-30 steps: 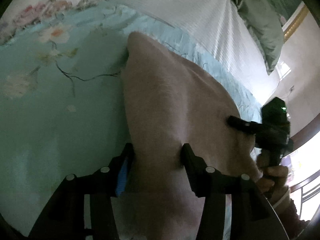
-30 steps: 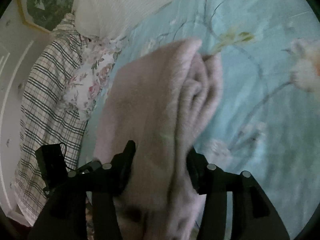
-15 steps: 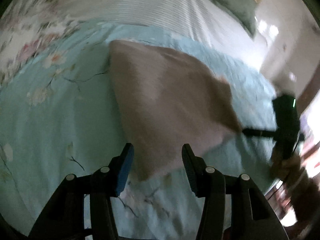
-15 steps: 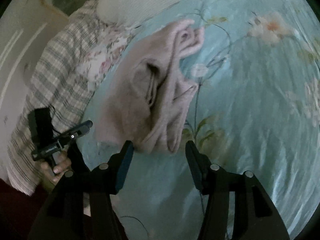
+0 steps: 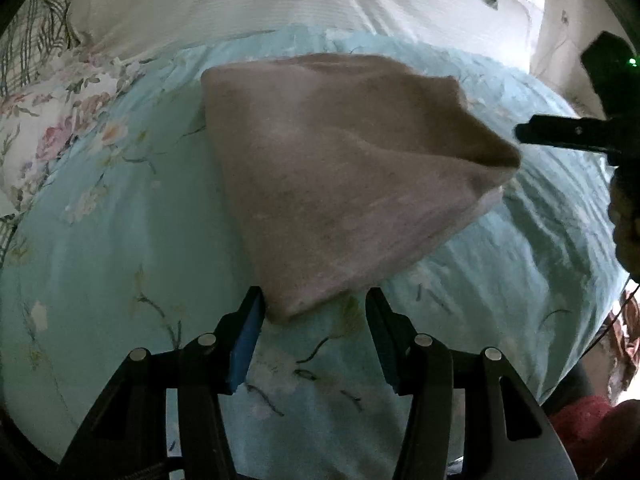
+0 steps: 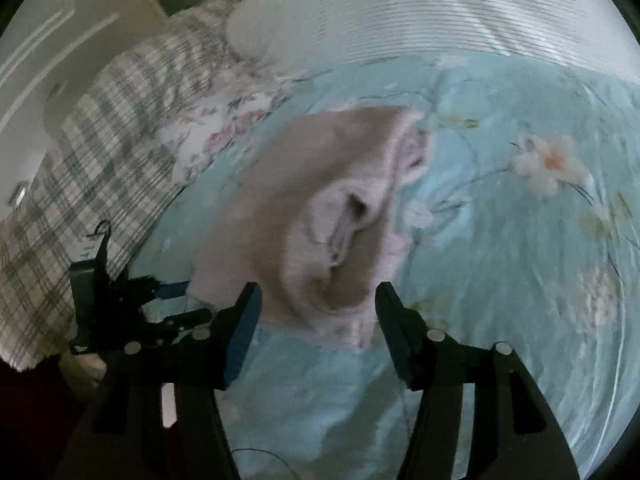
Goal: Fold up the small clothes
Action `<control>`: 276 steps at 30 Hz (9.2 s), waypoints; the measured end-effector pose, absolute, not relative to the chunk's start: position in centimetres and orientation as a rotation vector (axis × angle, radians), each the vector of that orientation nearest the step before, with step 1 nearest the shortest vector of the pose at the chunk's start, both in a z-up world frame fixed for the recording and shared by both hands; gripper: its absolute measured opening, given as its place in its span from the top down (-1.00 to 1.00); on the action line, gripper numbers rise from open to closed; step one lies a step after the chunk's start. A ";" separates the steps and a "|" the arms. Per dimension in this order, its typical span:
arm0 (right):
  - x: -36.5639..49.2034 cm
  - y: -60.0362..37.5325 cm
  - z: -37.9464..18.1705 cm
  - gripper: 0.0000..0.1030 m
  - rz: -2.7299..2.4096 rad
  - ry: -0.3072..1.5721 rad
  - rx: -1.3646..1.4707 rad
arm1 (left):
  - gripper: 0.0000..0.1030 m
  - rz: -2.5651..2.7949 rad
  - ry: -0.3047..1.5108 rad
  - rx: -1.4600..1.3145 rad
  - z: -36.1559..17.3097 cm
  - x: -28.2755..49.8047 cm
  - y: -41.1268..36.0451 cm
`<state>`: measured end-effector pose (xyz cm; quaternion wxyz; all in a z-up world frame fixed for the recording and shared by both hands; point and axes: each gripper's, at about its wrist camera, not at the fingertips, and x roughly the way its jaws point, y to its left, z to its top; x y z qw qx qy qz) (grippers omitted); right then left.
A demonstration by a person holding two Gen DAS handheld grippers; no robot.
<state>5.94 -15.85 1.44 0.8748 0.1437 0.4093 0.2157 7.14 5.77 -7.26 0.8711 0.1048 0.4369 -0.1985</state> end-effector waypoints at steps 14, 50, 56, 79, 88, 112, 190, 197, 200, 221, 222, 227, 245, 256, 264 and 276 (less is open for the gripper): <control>6.5 -13.7 4.3 0.84 0.701 0.720 0.549 | 0.79 -0.321 0.932 -0.090 -7.0 8.8 10.3; 22.5 -19.2 -3.5 0.69 0.257 0.986 0.626 | 0.87 -0.598 1.047 -0.088 -8.5 12.1 6.5; 18.0 -20.3 1.1 0.44 0.184 0.857 0.618 | 0.86 -0.620 1.007 -0.027 -6.0 11.2 6.6; 8.2 -15.3 -2.7 0.75 0.259 0.929 0.569 | 0.87 -0.445 0.988 -0.059 -6.5 16.2 10.0; 6.3 -14.0 -4.2 0.73 0.219 0.997 0.481 | 0.70 -0.494 1.025 -0.016 -8.1 11.6 8.9; 7.6 -11.4 1.8 0.72 0.224 0.869 0.367 | 0.70 -0.467 1.025 -0.018 -7.8 10.5 9.5; 0.6 -9.9 3.6 -0.99 0.221 0.907 0.187 | -0.88 -0.179 0.857 0.116 0.5 7.2 10.5; 1.9 -9.4 2.6 -0.99 0.237 0.939 0.183 | -0.89 -0.156 0.883 0.146 -0.1 8.6 9.9; 2.4 -9.3 2.5 -0.99 0.241 0.943 0.176 | -0.89 -0.120 0.869 0.183 -0.1 8.7 9.4; 6.3 -8.1 4.6 -0.99 0.283 0.920 0.096 | -0.89 -0.055 0.824 0.285 0.6 9.3 8.6; 6.3 -8.0 4.5 -0.99 0.284 0.923 0.095 | -0.89 -0.053 0.824 0.286 0.5 9.4 8.6; 6.4 -7.8 3.7 -0.99 0.289 0.946 0.096 | -0.89 -0.058 0.834 0.284 0.2 9.7 8.6; 7.3 -8.6 2.5 -0.99 0.272 0.976 0.133 | -0.89 -0.055 0.866 0.273 -0.9 10.4 8.3; 7.5 -8.7 3.5 -0.99 0.278 0.953 0.128 | -0.89 -0.057 0.854 0.268 -0.3 10.4 8.2; 7.1 -8.4 3.6 -0.99 0.280 0.949 0.132 | -0.89 -0.058 0.848 0.269 0.0 10.2 7.9; 6.9 -8.2 3.6 -0.99 0.278 0.948 0.132 | -0.89 -0.059 0.841 0.268 0.3 9.9 7.6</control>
